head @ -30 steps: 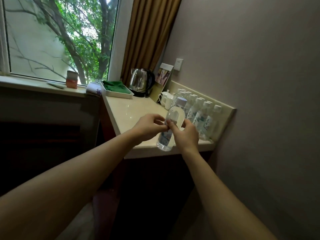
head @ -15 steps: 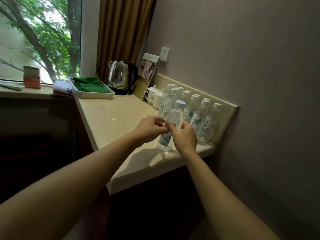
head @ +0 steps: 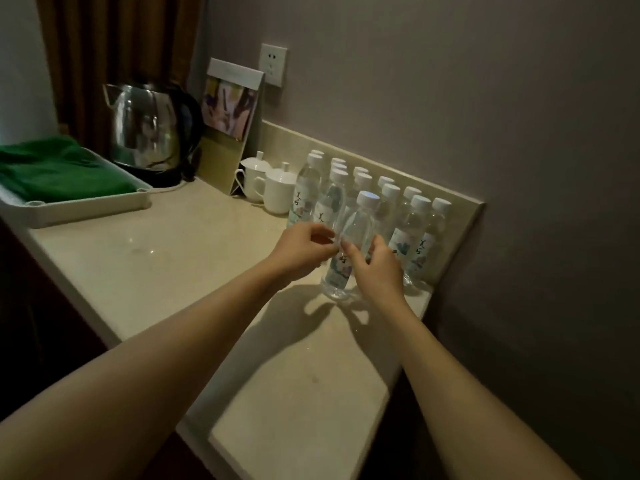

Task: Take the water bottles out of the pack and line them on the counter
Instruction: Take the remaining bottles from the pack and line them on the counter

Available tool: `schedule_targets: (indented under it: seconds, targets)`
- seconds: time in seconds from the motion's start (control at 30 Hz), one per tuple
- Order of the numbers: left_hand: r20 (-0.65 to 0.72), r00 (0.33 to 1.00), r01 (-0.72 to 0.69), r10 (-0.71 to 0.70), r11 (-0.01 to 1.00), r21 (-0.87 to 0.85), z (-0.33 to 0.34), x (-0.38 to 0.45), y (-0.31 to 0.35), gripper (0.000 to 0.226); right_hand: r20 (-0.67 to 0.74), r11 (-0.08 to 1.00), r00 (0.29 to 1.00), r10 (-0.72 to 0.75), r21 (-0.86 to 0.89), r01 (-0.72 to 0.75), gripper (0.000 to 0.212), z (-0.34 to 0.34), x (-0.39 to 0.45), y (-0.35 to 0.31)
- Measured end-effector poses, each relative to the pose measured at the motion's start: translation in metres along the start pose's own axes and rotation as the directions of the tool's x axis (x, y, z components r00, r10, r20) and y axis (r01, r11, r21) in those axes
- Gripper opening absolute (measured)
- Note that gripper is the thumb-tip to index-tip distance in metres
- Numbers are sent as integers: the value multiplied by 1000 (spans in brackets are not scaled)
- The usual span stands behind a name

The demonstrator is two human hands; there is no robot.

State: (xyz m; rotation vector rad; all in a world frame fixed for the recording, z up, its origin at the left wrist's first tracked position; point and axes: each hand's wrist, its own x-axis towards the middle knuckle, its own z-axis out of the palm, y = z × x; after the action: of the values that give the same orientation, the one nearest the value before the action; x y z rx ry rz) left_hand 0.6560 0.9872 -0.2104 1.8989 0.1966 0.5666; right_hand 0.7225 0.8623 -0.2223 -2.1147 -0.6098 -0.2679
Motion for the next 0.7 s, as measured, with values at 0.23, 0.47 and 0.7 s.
schedule_targets:
  seconds: [0.23,0.47,0.7]
  targets:
    - [-50,999,-12,16,998,69,-12,36,-21,31,-76,993,994,80,-78,-86,55,19,17,-15]
    - [-163,986,51,-25,986,158,-11,50,-31,43,-25,969,971,238,-65,-239,51,37,8,6]
    - [-108,994,54,-31,973,225,-15,54,-36,46,-86,952,977,195,-224,-209,63,48,19,5]
